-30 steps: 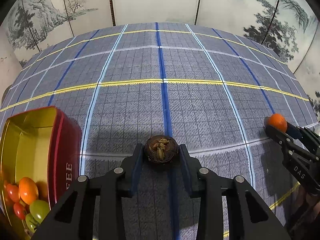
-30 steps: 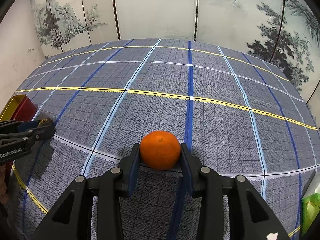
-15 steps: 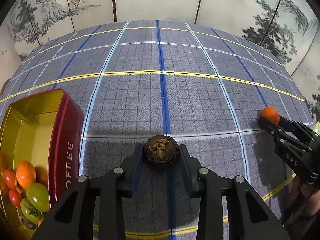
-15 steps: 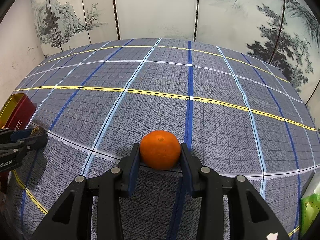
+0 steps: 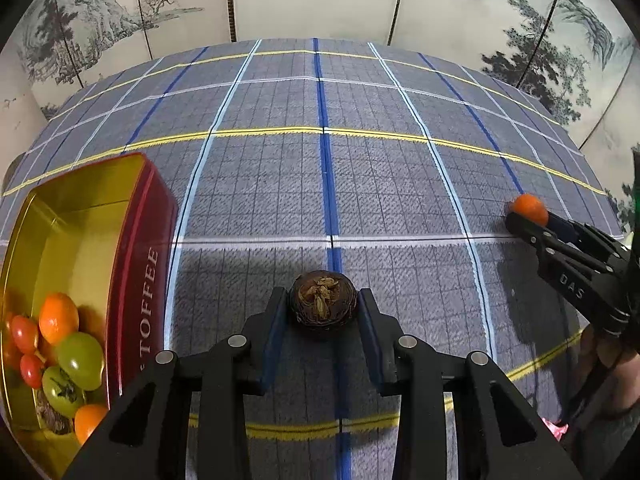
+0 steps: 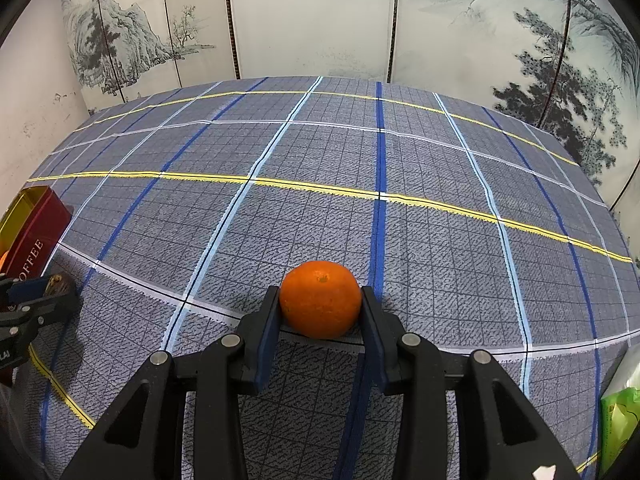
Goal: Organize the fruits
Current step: 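Carry the brown dried fruit into the gold tray and open left gripper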
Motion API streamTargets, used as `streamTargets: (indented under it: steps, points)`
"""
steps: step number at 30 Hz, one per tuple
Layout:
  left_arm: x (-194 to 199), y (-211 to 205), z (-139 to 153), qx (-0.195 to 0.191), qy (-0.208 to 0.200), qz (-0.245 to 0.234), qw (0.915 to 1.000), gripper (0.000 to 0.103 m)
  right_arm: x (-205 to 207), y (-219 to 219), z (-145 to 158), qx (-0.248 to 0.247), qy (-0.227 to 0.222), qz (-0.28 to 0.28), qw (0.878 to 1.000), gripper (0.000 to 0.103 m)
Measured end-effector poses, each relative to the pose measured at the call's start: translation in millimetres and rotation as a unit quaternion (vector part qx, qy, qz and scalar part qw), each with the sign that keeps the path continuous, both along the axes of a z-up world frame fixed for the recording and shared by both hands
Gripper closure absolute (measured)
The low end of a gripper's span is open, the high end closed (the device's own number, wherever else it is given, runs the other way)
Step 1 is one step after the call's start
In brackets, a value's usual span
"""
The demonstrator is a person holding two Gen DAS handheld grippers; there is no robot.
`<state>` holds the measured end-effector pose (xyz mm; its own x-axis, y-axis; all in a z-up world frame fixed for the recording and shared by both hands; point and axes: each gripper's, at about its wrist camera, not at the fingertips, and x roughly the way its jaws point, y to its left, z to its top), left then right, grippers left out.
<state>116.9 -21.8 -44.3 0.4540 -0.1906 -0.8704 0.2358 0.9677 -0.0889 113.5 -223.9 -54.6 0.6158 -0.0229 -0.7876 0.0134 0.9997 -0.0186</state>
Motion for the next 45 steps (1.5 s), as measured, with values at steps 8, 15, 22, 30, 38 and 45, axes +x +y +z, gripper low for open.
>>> streamTargets:
  steps: [8, 15, 22, 30, 38, 45]
  points:
    - [-14, 6, 9, -0.005, -0.003, -0.006, 1.0, 0.067, 0, 0, 0, -0.001, 0.0, 0.0, 1.0, 0.066]
    - [-22, 16, 24, -0.006, -0.013, -0.004, 0.9999, 0.067, 0, 1, 0, 0.0, 0.0, 0.0, 1.0, 0.066]
    - [-32, 34, 53, -0.008, -0.044, 0.0, 0.999, 0.067, 0, 0, 0, -0.001, 0.0, 0.0, 1.0, 0.066]
    - [-37, 75, 65, 0.011, -0.057, 0.026, 0.998, 0.067, 0, 0, 0, -0.001, 0.0, 0.0, 1.0, 0.066]
    - [-40, 119, 63, 0.028, -0.059, 0.066, 0.9957, 0.067, 0, 0, 0, -0.001, 0.0, 0.0, 1.0, 0.066]
    - [-41, 145, 58, 0.04, -0.063, 0.078, 0.9942, 0.067, 0, 1, 0, -0.001, 0.0, 0.0, 1.0, 0.066]
